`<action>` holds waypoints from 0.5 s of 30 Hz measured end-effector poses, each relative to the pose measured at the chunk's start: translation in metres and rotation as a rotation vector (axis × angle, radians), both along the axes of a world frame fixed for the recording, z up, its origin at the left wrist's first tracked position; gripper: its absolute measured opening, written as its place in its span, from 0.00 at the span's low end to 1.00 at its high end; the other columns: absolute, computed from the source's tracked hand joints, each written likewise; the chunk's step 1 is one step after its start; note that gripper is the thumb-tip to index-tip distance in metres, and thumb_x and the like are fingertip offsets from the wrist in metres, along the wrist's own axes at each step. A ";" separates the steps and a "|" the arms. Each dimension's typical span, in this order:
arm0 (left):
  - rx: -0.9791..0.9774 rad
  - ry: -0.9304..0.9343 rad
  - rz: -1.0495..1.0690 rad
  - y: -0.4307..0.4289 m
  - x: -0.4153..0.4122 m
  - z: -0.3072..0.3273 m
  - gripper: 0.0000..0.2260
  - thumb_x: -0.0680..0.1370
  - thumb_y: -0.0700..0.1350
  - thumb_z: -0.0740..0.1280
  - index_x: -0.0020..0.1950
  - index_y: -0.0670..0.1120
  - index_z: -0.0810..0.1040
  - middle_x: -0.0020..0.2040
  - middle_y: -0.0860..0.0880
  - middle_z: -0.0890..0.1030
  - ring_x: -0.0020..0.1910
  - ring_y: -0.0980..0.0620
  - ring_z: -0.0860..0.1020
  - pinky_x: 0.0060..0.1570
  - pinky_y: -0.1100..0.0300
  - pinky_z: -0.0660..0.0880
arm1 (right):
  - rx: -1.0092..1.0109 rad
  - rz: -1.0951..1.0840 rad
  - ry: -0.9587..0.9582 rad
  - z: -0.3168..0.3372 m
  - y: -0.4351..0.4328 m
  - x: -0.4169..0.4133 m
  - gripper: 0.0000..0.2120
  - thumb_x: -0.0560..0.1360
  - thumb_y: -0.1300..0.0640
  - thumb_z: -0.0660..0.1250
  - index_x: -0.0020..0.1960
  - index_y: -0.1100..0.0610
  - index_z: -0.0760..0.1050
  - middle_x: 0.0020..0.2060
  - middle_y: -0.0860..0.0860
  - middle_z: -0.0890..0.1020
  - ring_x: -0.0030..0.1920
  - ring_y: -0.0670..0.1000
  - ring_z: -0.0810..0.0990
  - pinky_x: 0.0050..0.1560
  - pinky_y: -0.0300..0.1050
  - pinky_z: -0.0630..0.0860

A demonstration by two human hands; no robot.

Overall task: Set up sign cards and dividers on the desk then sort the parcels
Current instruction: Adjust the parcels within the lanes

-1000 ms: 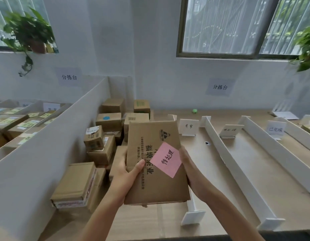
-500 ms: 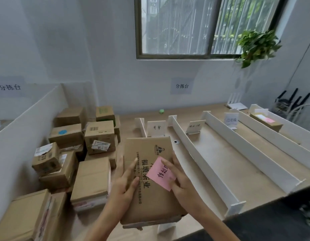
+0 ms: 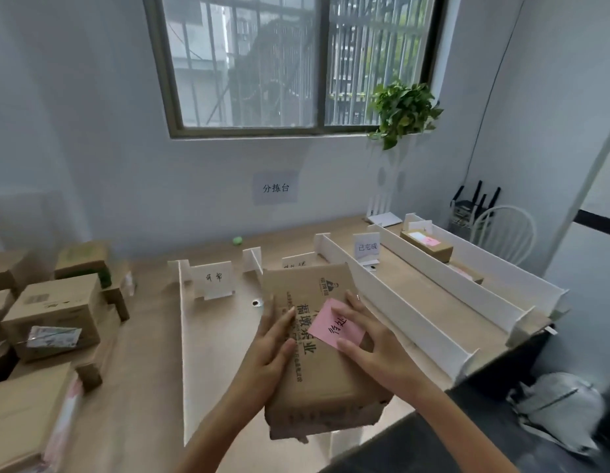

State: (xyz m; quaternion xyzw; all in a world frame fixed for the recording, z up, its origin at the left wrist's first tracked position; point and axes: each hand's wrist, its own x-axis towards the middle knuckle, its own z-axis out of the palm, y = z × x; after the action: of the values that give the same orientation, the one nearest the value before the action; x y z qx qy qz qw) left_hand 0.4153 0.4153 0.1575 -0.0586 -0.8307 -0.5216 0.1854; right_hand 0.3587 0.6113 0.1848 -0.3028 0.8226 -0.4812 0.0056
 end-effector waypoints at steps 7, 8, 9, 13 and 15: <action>0.111 -0.007 0.043 0.099 -0.086 -0.009 0.19 0.76 0.41 0.67 0.66 0.53 0.70 0.74 0.61 0.56 0.72 0.65 0.59 0.66 0.75 0.59 | 0.087 0.042 -0.022 0.011 0.093 -0.098 0.21 0.75 0.59 0.68 0.60 0.38 0.70 0.73 0.40 0.59 0.74 0.41 0.57 0.74 0.44 0.58; 0.118 -0.025 0.056 0.105 -0.098 -0.013 0.19 0.76 0.42 0.67 0.66 0.53 0.71 0.74 0.61 0.56 0.72 0.64 0.60 0.68 0.71 0.60 | 0.088 0.045 -0.046 0.008 0.100 -0.110 0.20 0.75 0.59 0.68 0.60 0.39 0.71 0.73 0.41 0.60 0.74 0.42 0.57 0.74 0.45 0.58; 0.124 -0.050 0.065 0.111 -0.108 -0.017 0.19 0.76 0.43 0.67 0.66 0.53 0.72 0.74 0.61 0.56 0.72 0.63 0.61 0.70 0.66 0.60 | 0.082 0.048 -0.072 0.004 0.106 -0.123 0.20 0.74 0.60 0.68 0.60 0.40 0.73 0.72 0.41 0.61 0.73 0.42 0.58 0.74 0.45 0.59; 0.207 -0.111 0.064 0.122 -0.155 -0.030 0.16 0.77 0.41 0.66 0.62 0.54 0.72 0.73 0.59 0.56 0.69 0.63 0.64 0.64 0.75 0.62 | 0.075 0.064 -0.145 -0.012 0.116 -0.181 0.19 0.74 0.63 0.67 0.61 0.45 0.76 0.71 0.41 0.63 0.72 0.42 0.61 0.72 0.42 0.61; 0.259 -0.162 0.077 0.122 -0.180 -0.036 0.15 0.77 0.39 0.65 0.62 0.52 0.72 0.73 0.58 0.56 0.66 0.63 0.67 0.57 0.81 0.63 | 0.071 0.076 -0.167 -0.019 0.113 -0.212 0.20 0.74 0.65 0.65 0.61 0.48 0.76 0.72 0.44 0.65 0.70 0.41 0.63 0.66 0.32 0.63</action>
State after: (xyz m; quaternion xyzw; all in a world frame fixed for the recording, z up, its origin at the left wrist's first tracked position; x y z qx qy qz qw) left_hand 0.2348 0.5375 0.1214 0.0400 -0.7704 -0.6199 0.1439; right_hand 0.1466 0.7241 0.1656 -0.2921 0.8239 -0.4746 0.1033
